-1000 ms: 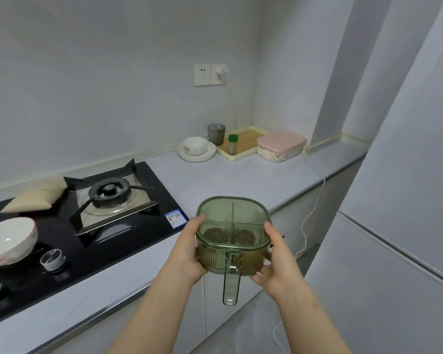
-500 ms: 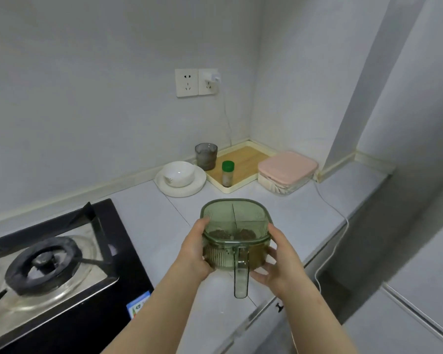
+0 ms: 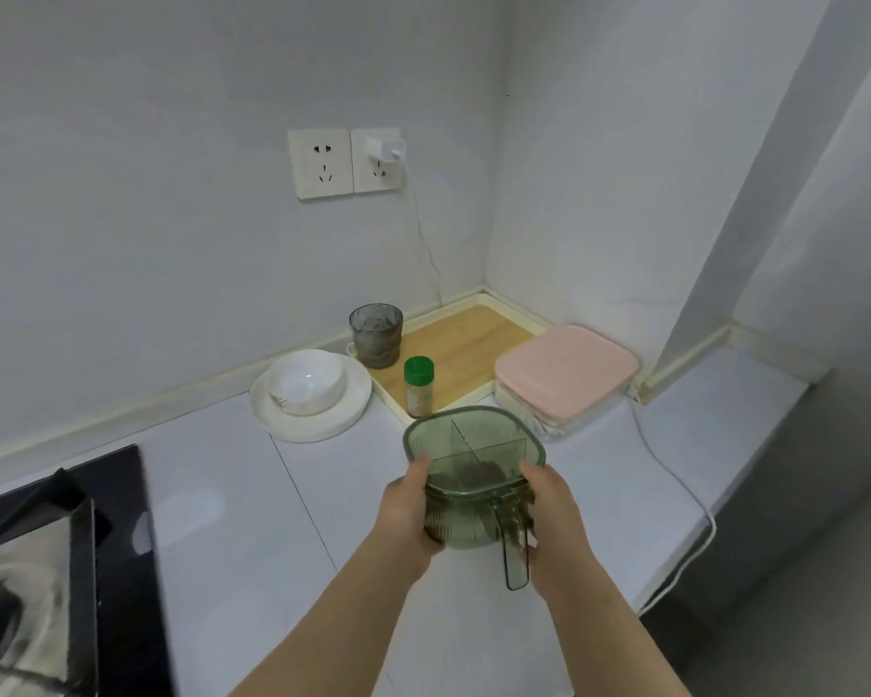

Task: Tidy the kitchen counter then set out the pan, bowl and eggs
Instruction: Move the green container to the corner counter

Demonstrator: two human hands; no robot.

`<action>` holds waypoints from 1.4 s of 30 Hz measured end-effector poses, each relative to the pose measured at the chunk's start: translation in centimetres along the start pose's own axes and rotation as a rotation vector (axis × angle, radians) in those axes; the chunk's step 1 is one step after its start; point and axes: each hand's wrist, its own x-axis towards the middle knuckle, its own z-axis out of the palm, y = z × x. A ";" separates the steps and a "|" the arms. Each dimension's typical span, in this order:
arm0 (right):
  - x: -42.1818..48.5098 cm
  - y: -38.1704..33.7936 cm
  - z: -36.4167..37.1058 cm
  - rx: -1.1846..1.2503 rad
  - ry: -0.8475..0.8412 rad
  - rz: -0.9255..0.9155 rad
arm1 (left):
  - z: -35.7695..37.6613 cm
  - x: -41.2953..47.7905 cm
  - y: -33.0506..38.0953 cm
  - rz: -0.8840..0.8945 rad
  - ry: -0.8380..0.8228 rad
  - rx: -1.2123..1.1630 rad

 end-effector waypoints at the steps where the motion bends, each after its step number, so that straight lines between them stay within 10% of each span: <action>1: 1.0 -0.4 -0.1 -0.015 -0.002 -0.005 | 0.7 0.9 0.0 0.014 0.005 0.019; 26: 12.1 -3.0 -0.2 -0.054 0.070 -0.078 | 4.1 7.9 0.1 0.153 0.203 0.612; 42: 10.9 -2.3 -0.2 -0.081 -0.022 -0.069 | 4.2 6.9 0.5 0.174 0.236 0.555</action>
